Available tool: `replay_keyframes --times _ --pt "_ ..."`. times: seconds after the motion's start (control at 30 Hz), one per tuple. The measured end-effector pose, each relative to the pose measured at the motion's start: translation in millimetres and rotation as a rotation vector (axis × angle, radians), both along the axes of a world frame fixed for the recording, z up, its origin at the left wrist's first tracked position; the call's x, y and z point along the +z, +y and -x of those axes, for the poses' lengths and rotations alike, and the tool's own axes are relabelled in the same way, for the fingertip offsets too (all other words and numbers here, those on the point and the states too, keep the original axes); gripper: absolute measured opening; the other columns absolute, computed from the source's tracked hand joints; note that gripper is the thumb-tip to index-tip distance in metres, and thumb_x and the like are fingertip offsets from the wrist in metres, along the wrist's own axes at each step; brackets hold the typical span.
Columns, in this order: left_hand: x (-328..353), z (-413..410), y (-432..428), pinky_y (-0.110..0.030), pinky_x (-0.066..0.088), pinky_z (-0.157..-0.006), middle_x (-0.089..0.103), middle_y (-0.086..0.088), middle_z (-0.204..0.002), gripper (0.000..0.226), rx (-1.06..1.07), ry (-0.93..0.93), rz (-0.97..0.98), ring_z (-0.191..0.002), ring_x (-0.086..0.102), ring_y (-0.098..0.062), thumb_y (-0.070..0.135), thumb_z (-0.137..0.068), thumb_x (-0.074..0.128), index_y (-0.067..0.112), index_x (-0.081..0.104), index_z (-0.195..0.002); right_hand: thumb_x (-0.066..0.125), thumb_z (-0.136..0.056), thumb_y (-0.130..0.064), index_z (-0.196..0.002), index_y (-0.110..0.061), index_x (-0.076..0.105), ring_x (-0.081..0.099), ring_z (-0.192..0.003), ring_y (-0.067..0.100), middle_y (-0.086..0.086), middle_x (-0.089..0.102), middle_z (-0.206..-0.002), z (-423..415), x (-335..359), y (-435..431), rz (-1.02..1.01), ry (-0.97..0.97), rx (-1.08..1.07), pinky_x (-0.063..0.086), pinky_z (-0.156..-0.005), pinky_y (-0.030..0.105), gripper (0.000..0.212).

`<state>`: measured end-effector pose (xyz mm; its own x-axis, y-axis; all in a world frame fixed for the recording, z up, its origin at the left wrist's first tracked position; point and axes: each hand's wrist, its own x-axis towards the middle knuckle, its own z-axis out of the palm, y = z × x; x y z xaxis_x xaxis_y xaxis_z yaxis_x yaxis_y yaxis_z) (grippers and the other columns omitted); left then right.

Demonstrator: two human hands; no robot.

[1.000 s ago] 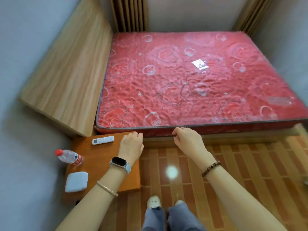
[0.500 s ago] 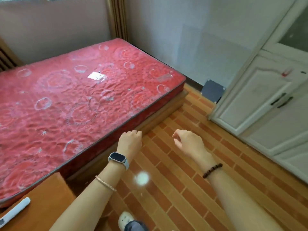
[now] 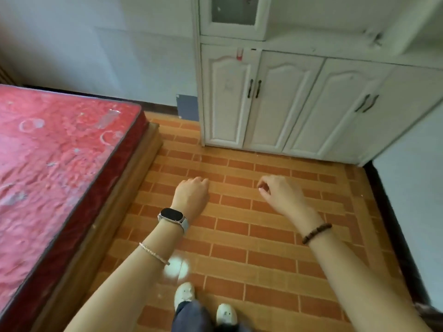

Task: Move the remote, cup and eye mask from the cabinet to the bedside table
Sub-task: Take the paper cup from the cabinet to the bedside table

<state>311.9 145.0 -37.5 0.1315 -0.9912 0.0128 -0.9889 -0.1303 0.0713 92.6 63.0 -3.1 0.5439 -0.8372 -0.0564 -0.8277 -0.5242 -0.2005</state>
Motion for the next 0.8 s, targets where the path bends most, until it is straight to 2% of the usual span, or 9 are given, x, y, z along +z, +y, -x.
replay_keyframes --times 0.07,0.2,0.33,0.43,0.5,0.63,0.8 --pt "4.7 24.8 -28.4 -0.031 0.036 -0.060 0.063 -0.008 -0.090 0.017 -0.079 0.019 0.015 -0.078 0.060 -0.030 0.009 -0.090 0.043 0.008 0.059 -0.094 0.053 -0.096 -0.027 -0.104 -0.023 0.065 0.063 -0.085 0.012 -0.005 0.067 -0.102 37.8 4.9 -7.3 -0.013 -0.002 -0.102 0.052 -0.065 0.026 0.015" --pt "16.9 65.3 -83.5 -0.032 0.038 -0.056 0.064 -0.010 -0.090 0.018 -0.223 0.013 0.042 -0.076 0.061 -0.031 0.010 -0.091 0.044 0.009 0.061 -0.096 0.055 -0.095 -0.024 -0.106 -0.020 0.065 0.059 -0.082 0.010 -0.004 0.068 -0.102 98.7 19.0 -21.4 0.010 -0.050 -0.283 0.035 -0.054 0.016 0.015" --pt "23.9 94.8 -129.5 -0.033 0.041 -0.052 0.062 -0.009 -0.086 0.016 -0.339 0.031 0.063 -0.071 0.061 -0.031 0.010 -0.088 0.047 0.009 0.062 -0.094 0.053 -0.095 -0.025 -0.107 -0.021 0.065 0.064 -0.088 0.013 -0.005 0.068 -0.104 130.6 29.0 -33.7 0.050 -0.039 -0.406 0.048 -0.063 0.024 0.017" --pt "30.2 108.9 -161.2 -0.034 0.041 -0.053 0.063 -0.008 -0.091 0.017 -0.440 -0.004 0.037 -0.074 0.063 -0.030 0.014 -0.091 0.046 0.011 0.061 -0.099 0.054 -0.095 -0.026 -0.106 -0.022 0.065 0.063 -0.089 0.013 -0.005 0.068 -0.104 142.5 31.1 -47.4 0.060 -0.060 -0.502 0.055 -0.070 0.032 0.016" --pt "38.3 112.5 -185.5 -0.034 0.043 -0.054 0.063 -0.008 -0.090 0.019 -0.491 -0.014 0.067 -0.072 0.061 -0.028 0.015 -0.092 0.044 0.011 0.061 -0.099 0.054 -0.095 -0.027 -0.105 -0.023 0.065 0.063 -0.089 0.013 -0.005 0.068 -0.103 149.1 34.9 -61.1 0.080 -0.054 -0.553 0.054 -0.069 0.031 0.016" --pt "59.3 119.3 -229.7 -0.034 0.037 -0.054 0.056 -0.005 -0.080 0.018 -0.553 -0.027 0.141 -0.064 0.050 -0.023 0.015 -0.093 0.043 0.008 0.059 -0.092 0.053 -0.095 -0.028 -0.107 -0.024 0.064 0.063 -0.089 0.014 -0.005 0.068 -0.104 159.5 48.8 -87.2 0.129 -0.067 -0.634 0.047 -0.066 0.026 0.017" --pt "71.2 142.2 -275.8 -0.040 0.052 -0.064 0.060 -0.009 -0.085 0.021 -0.652 0.041 0.170 -0.070 0.059 -0.028 0.015 -0.094 0.042 0.007 0.061 -0.095 0.051 -0.096 -0.028 -0.108 -0.023 0.064 0.062 -0.087 0.013 -0.004 0.068 -0.102 169.4 61.1 -107.1 0.180 -0.092 -0.729 0.045 -0.065 0.027 0.019"
